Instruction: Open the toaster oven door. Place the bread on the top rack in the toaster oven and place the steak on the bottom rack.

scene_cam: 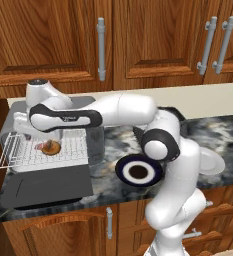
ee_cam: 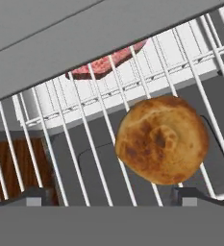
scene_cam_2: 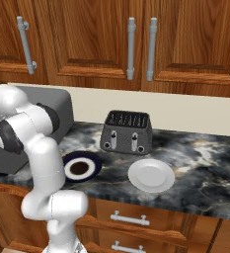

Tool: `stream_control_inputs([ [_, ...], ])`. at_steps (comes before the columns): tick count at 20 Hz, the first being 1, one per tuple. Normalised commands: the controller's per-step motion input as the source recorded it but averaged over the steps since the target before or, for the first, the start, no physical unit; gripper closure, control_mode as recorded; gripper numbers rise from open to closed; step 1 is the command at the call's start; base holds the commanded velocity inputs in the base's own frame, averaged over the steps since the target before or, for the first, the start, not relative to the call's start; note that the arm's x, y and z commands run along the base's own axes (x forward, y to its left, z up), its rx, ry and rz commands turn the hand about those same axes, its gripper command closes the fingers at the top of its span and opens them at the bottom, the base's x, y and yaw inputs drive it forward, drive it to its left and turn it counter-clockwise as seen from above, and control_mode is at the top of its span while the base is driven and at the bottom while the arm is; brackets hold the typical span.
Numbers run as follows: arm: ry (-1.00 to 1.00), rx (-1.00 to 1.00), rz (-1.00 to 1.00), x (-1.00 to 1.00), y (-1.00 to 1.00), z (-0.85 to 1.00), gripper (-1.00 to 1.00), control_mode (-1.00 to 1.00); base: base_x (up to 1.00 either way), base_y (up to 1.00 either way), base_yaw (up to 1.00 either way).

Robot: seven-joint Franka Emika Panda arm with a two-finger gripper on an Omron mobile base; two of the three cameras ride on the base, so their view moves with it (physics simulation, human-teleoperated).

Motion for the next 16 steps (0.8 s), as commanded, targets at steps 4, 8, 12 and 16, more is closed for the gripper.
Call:
stream_control_inputs([
  [4, 0.0, 0.0, 0.09, -0.95, 0.01, 0.01, -1.0, -1.0, 0.0, 0.0, 0.0],
  [8, 0.0, 0.0, 0.11, -1.0, 0.0, -0.09, -1.0, -1.0, 0.0, 0.0, 0.0],
  [12, 0.0, 0.0, 0.08, -0.93, -0.22, -0.34, -1.0, -1.0, 0.0, 0.0, 0.0],
  [16, 0.0, 0.0, 0.03, -0.72, -0.44, -0.47, -1.0, -1.0, 0.0, 0.0, 0.0],
])
